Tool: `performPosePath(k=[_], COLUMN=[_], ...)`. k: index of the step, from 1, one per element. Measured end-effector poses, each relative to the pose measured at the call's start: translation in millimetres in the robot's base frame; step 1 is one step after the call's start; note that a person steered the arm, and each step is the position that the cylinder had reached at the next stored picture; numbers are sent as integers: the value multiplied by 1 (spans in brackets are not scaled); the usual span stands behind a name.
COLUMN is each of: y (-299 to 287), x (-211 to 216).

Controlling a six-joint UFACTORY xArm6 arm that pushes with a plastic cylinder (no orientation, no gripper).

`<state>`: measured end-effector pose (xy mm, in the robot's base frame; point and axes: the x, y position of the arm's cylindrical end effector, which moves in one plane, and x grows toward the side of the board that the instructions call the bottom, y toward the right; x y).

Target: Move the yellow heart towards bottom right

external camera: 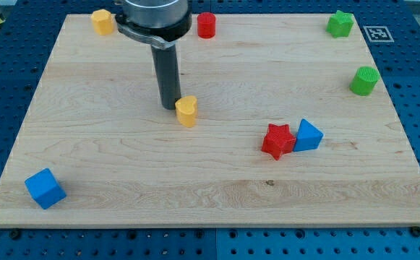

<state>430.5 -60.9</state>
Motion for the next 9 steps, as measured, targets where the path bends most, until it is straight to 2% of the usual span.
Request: performPosePath(k=[1, 3, 7, 9], y=[10, 57, 34, 35], x=[-11, 6, 13, 48])
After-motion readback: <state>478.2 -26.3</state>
